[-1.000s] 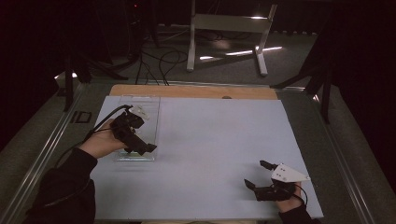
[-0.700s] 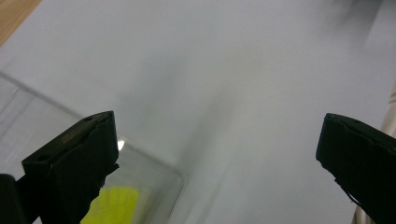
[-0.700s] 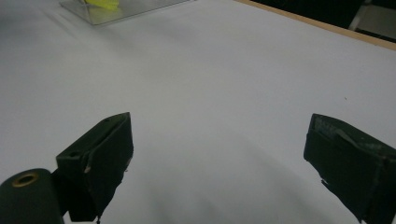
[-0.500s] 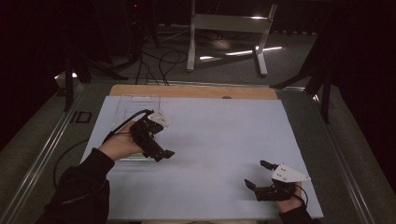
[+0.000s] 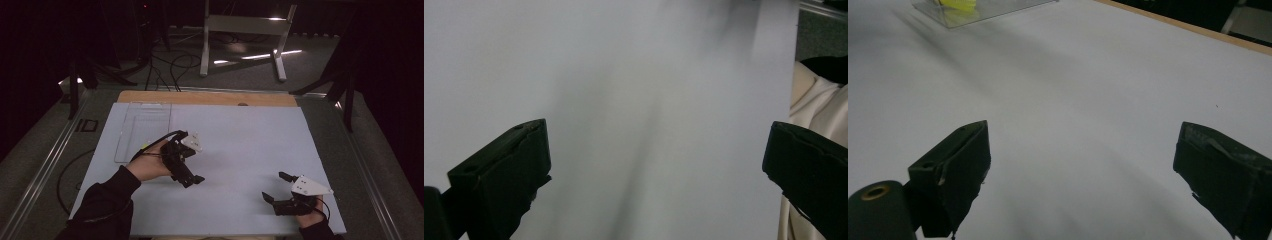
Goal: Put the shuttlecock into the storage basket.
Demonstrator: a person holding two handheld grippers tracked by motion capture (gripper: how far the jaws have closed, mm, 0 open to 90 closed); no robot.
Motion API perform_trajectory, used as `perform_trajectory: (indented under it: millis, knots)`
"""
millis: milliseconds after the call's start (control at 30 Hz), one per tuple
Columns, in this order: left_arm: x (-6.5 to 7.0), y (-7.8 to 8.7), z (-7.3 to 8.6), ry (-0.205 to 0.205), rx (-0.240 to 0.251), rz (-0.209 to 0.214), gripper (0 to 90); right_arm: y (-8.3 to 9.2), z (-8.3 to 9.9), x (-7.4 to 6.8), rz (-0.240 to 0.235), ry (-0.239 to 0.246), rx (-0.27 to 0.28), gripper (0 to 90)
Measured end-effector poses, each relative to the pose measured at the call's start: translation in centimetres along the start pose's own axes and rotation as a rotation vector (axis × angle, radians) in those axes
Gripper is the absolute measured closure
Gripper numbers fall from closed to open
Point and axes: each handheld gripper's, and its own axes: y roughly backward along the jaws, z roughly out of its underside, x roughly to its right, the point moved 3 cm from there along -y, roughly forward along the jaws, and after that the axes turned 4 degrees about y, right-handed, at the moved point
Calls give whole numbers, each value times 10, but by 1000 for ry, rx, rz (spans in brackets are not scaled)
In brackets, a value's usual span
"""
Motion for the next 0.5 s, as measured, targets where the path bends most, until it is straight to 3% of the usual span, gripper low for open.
perform_trajectory:
  millis: [233, 500]
  knots:
    - [7, -17, 5, 18, 5, 30, 1, 0, 0, 0, -1, 5, 3, 83]
    - [14, -34, 21, 27, 27, 51, 1, 1, 0, 0, -1, 2, 2, 82]
